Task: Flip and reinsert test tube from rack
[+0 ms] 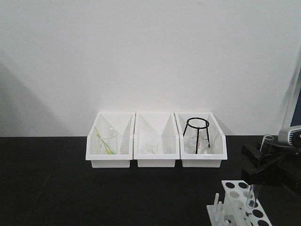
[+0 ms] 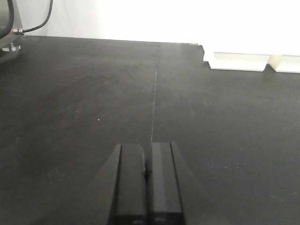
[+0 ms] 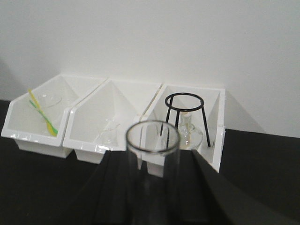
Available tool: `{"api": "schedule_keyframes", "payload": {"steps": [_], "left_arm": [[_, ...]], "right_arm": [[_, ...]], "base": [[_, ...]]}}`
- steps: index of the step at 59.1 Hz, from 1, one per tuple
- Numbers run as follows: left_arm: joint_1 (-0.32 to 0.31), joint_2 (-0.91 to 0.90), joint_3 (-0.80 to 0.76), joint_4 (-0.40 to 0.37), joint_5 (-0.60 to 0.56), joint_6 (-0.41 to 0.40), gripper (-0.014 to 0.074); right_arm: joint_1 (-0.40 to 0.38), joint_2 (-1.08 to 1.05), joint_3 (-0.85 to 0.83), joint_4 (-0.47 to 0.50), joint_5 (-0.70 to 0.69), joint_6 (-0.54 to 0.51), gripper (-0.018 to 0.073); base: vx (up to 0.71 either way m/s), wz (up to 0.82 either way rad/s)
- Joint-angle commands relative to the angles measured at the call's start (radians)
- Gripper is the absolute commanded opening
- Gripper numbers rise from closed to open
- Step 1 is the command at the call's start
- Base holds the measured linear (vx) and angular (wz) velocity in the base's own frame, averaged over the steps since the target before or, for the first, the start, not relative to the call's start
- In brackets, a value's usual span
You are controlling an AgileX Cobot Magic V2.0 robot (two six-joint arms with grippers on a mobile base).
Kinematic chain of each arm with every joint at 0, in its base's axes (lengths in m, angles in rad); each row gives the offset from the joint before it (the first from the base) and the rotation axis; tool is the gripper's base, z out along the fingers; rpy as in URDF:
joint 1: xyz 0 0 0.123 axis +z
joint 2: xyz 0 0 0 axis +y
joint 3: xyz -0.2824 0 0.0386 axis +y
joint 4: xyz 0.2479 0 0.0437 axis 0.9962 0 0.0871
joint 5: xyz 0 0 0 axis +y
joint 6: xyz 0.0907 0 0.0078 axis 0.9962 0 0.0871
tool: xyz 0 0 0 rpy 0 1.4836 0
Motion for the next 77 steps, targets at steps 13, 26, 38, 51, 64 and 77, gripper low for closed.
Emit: {"api": "schedule_keyframes", "payload": {"steps": [13,26,38,51,64,77], "left_arm": [[-0.007,-0.011,0.000,-0.004,-0.087,0.000,-0.0006],[-0.007,-0.011,0.000,-0.004,-0.087,0.000,-0.0006],[-0.007,-0.011,0.000,-0.004,-0.087,0.000,-0.0006],[-0.007,-0.011,0.000,-0.004,-0.087,0.000,-0.0006],[-0.007,-0.011,0.000,-0.004,-0.087,0.000,-0.0006],[-0.007,-0.011,0.000,-0.004,-0.087,0.000,-0.0006]], "right_arm": [[-0.007,0.052,0.033,0.172,-0.227,-0.154,0.0127],[-0.005,0.107,0.039,0.113,-0.276,-0.160,0.0127],[-0.005,0.141,0.039,0.050,-0.281,-0.178,0.0127],[-0.005,0.186,0.039,-0.002,-0.307,-0.155,0.0127],[-0.005,0.242,0.039,-0.008,-0.345,-0.154,0.0127],[-0.005,0.288,0.096,0.016,-0.490,-0.197,0.0127]], "base": [[0.00,0.00],[0.00,0.00],[0.00,0.00],[0.00,0.00],[0.00,0.00],[0.00,0.00]]}}
